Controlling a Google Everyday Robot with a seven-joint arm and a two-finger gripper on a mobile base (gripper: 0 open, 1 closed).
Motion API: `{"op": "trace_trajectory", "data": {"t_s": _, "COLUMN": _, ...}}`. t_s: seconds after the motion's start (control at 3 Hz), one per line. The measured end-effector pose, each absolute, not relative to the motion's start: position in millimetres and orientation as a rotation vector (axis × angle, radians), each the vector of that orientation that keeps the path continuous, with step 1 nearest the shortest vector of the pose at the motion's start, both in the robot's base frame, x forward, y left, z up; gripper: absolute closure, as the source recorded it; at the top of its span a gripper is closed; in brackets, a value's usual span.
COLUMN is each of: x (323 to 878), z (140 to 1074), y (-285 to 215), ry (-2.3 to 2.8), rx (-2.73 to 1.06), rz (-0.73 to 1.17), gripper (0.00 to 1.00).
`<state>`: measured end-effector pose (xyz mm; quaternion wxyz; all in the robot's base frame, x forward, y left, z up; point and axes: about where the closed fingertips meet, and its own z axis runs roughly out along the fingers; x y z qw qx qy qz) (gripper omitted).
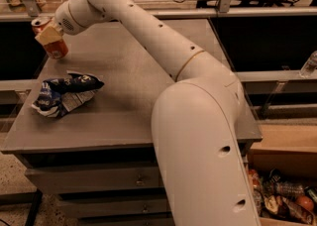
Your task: Pick coke can
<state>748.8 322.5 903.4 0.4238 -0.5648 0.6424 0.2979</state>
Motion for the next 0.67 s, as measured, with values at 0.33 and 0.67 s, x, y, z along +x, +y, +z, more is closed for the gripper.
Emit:
{"op": "trace_trajectory", "data": {"t_s": 0.33, "x": 755.0, "z": 924.7, "y": 299.2, "ry": 1.605, "rx": -1.407, "rz": 0.733, "gripper": 0.87}}
{"op": "trace_trajectory", "data": {"t_s": 0.67, "x": 761.7, "z": 945.6, "y": 269.0, "ry": 1.612, "rx": -1.401, "rz": 0.726, "gripper": 0.95}}
